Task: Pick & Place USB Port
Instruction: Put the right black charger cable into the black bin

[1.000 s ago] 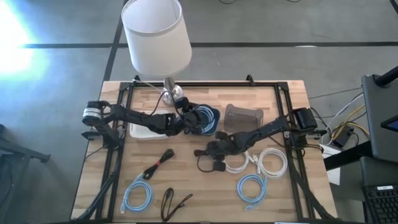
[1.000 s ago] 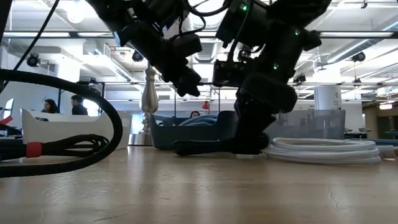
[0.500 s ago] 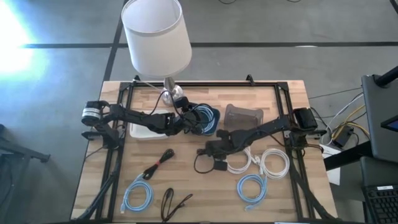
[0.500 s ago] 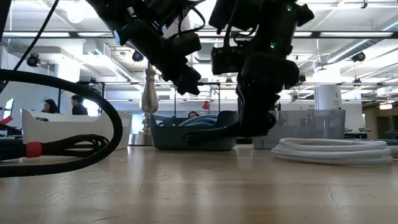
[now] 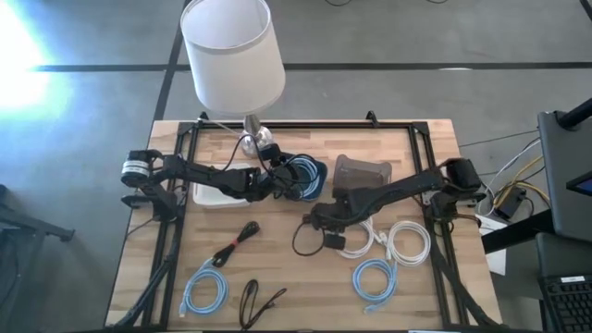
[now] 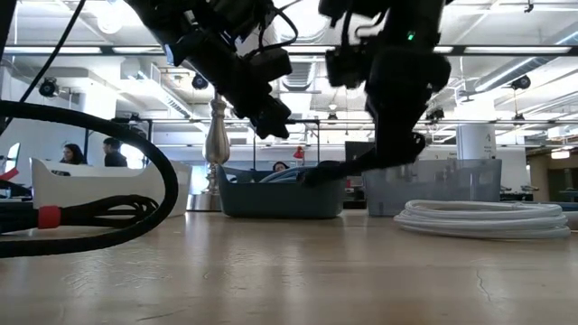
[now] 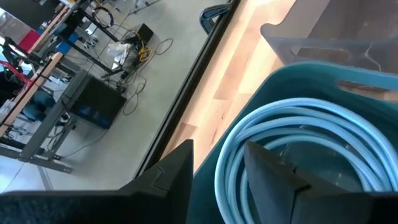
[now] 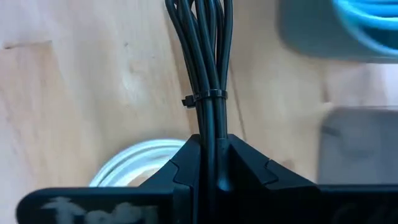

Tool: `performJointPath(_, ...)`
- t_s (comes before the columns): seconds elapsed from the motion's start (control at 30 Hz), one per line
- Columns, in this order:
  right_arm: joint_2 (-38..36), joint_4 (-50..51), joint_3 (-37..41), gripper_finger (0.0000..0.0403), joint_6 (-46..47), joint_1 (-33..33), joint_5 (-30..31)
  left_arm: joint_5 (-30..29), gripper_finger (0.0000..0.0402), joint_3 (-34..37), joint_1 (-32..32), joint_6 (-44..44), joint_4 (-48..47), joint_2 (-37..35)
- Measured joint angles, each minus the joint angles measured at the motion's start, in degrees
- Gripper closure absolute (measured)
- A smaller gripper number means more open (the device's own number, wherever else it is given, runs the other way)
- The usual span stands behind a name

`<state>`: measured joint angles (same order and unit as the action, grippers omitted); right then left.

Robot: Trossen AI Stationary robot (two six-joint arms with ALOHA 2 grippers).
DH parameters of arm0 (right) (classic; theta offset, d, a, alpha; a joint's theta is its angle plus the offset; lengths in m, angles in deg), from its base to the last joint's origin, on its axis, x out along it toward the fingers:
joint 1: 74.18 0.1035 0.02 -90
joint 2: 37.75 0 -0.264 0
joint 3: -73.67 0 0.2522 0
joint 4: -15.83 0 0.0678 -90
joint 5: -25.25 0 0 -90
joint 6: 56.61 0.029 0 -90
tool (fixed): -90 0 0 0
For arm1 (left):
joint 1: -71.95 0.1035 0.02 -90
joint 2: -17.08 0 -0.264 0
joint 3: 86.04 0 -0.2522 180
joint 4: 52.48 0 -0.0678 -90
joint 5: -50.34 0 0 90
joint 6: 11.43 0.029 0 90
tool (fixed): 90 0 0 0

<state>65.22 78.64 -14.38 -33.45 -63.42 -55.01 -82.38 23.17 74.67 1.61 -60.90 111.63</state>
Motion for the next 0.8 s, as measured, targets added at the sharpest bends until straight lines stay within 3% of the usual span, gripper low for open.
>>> performJointPath(0.47, -18.4, 0.3, 6.2, 0.0346, 0.8, 5.9, 6.3, 0.0, 0.0254, 0.0, 0.0, 0.0, -0.4, 0.0)
performJointPath(0.7, -29.1, 0.3, 14.0, 0.0346, 6.2, 5.1, 19.1, 0.0, 0.0254, 0.0, -0.3, -0.1, -0.4, 0.0)
performJointPath(0.8, -33.8, 0.2, 18.8, 0.0346, 9.4, 3.4, 20.7, 0.0, 0.0254, 0.0, -0.5, -0.2, -0.4, 0.0)
